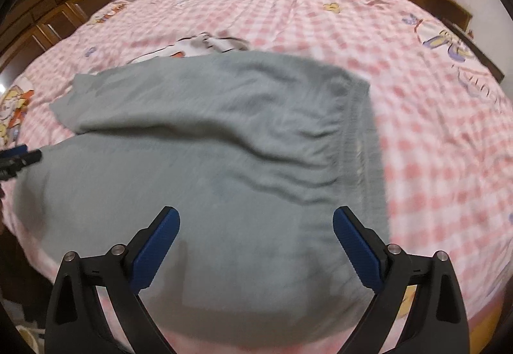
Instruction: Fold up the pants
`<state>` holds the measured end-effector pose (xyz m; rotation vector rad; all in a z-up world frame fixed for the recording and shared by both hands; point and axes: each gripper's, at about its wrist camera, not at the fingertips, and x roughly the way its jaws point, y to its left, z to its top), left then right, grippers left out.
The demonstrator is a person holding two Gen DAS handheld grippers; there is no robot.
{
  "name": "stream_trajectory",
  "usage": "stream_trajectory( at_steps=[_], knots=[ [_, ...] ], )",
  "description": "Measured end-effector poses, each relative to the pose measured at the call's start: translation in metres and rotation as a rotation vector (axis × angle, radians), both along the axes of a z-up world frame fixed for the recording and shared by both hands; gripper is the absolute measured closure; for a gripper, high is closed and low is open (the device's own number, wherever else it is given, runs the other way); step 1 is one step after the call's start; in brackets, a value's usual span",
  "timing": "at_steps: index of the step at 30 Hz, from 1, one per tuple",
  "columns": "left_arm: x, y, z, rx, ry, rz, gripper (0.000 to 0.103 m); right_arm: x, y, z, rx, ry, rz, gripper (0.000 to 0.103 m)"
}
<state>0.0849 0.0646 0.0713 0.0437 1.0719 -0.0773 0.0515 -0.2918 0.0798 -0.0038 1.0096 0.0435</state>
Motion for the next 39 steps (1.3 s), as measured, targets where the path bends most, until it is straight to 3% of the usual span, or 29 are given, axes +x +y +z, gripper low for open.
stream_trajectory(
  at_steps=[11, 19, 29, 33, 34, 35, 37, 39],
  knots=[
    [0.088, 0.049, 0.009, 0.014, -0.031, 0.052, 0.001, 0.071, -0.037, 0.001, -0.044, 0.016, -0.037, 0.006],
    [0.155, 0.083, -0.001, 0.06, -0.034, 0.089, 0.001, 0.125, -0.065, -0.007, -0.074, 0.038, -0.067, 0.009],
    [0.213, 0.115, -0.018, -0.003, -0.016, 0.146, 0.002, 0.172, -0.072, -0.014, -0.139, 0.028, -0.037, 0.01],
    [0.227, 0.121, -0.026, -0.051, -0.006, 0.163, 0.017, 0.186, -0.071, -0.025, -0.166, 0.045, -0.041, 0.01],
    [0.23, 0.121, -0.027, -0.066, -0.001, 0.161, 0.027, 0.189, -0.07, -0.028, -0.163, 0.05, -0.036, 0.011],
    [0.232, 0.119, -0.028, -0.091, 0.009, 0.141, 0.047, 0.191, -0.07, -0.031, -0.159, 0.054, -0.03, 0.011],
    [0.232, 0.114, -0.028, -0.158, 0.03, 0.084, 0.072, 0.194, -0.067, -0.036, -0.157, 0.058, -0.015, 0.011],
    [0.229, 0.105, -0.027, -0.185, 0.029, 0.044, 0.075, 0.196, -0.064, -0.042, -0.161, 0.061, -0.008, 0.011]
  ],
)
